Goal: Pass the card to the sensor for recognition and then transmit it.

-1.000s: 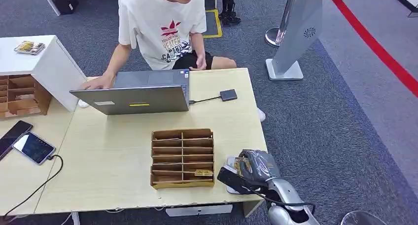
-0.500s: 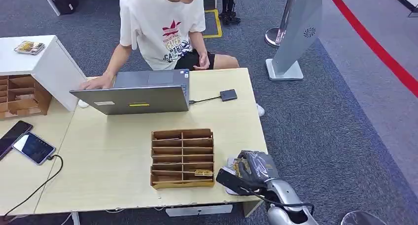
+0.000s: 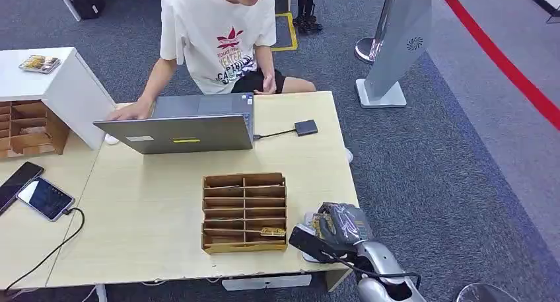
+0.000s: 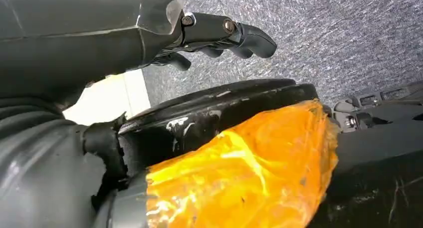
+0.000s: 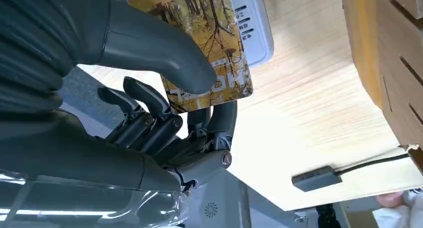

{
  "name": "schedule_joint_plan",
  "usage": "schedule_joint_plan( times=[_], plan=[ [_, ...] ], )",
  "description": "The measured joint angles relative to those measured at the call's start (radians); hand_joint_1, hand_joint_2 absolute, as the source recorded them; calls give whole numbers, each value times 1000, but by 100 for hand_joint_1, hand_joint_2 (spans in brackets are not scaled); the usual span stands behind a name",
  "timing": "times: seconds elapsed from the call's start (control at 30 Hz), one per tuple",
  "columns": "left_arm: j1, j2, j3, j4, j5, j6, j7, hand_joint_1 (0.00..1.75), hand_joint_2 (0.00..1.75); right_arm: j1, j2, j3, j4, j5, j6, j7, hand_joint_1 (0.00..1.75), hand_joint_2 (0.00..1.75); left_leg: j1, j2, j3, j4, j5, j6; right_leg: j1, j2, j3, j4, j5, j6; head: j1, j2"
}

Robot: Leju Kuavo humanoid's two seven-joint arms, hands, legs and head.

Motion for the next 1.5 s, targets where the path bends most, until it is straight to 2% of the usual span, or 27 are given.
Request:
schedule_joint_plan(
  times=[0.93,1.1,1.2,1.5],
  plan=[
    [-4,0,0,0,-26,-19,11,0,0,0,0,0,1,0,3,3,175,175,0,0,0,0,0,0,0,0,0,0,0,0,0,0],
    [6,8,2,0,28,-121,-36,0,0,0,0,0,3,2,5,2,175,175,0,0,0,0,0,0,0,0,0,0,0,0,0,0],
    [15,24,12,0,61,-204,-75,0,0,0,0,0,7,3,4,-6,175,175,0,0,0,0,0,0,0,0,0,0,0,0,0,0],
    [47,105,76,21,151,-517,-176,0,0,-19,-5,2,49,-29,3,-54,175,175,0,0,-1,-1,0,0,0,0,0,0,-1,0,0,0]
  ],
)
